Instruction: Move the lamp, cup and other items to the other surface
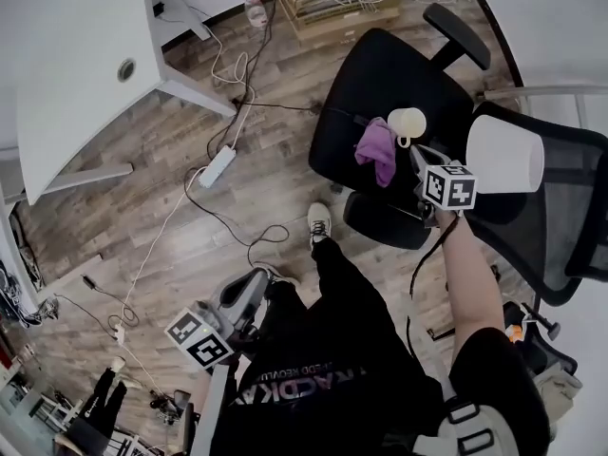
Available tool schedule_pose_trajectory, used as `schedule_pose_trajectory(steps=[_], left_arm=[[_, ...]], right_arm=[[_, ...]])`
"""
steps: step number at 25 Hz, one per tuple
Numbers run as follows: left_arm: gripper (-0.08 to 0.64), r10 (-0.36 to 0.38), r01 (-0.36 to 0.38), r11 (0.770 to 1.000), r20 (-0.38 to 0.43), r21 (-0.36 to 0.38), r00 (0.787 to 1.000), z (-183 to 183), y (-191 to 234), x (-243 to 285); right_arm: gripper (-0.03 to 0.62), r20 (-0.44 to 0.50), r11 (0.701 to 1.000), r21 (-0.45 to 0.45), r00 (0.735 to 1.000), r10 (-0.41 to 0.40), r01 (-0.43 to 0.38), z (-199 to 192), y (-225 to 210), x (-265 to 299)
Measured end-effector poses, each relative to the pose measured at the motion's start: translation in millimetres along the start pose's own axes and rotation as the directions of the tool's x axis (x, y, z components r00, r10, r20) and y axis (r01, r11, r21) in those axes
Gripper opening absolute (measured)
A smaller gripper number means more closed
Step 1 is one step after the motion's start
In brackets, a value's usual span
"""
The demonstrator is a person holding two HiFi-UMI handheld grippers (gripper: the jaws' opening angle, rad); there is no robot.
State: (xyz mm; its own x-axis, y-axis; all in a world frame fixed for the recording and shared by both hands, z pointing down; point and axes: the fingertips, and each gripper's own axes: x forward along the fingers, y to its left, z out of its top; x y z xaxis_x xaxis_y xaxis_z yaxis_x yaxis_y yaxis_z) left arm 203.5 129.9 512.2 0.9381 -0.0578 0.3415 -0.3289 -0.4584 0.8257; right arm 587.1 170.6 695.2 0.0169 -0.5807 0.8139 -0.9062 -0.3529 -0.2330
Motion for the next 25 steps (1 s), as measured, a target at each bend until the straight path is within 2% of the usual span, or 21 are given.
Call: schedule_pose_trajectory(steps=[4,8,12,16,18,20,25], left_arm=[[0.003,-0.048,0.047,0.998,0.02,0.04,0.999,8.4,-9.2,-21.6],[0.003,-0.081,0.075,0.994,0.07,0.079,0.994,18.0,-9.8,-59.9],[0.003,-0.11,0.096,0.989,0.12,0.113,0.987,19.2,-15.9,-107.3],[0.003,-0.123,0.094,0.983,0.179,0.16,0.976,18.1,-18.6,-164.6],[0.003,-0.117,0.08,0.98,0.201,0.182,0.972,15.3,-16.9,-193.2],[0.003,-0.107,0.061,0.978,0.228,0.201,0.968,14.2,-13.9,-216.6],[0.003,-0.079,0.013,0.975,0.293,0.221,0.953,11.7,-2.4,-269.0]], right_arm=[[0.005,0.077,0.999,-0.02,0.997,-0.029,0.031,23.6,14.2,-44.4],[0.005,0.185,1.0,-0.019,0.983,-0.015,0.018,47.8,54.0,-92.6],[0.005,0.272,0.997,-0.051,0.96,0.066,-0.054,54.5,128.8,-138.1],[0.005,0.312,0.974,-0.136,0.925,0.215,-0.18,47.6,239.9,-166.1],[0.005,0.302,0.946,-0.18,0.9,0.313,-0.268,34.7,304.6,-172.0],[0.005,0.274,0.903,-0.234,0.867,0.416,-0.359,22.1,369.2,-175.5],[0.005,0.164,0.75,-0.326,0.747,0.644,-0.575,-19.4,514.3,-190.3]])
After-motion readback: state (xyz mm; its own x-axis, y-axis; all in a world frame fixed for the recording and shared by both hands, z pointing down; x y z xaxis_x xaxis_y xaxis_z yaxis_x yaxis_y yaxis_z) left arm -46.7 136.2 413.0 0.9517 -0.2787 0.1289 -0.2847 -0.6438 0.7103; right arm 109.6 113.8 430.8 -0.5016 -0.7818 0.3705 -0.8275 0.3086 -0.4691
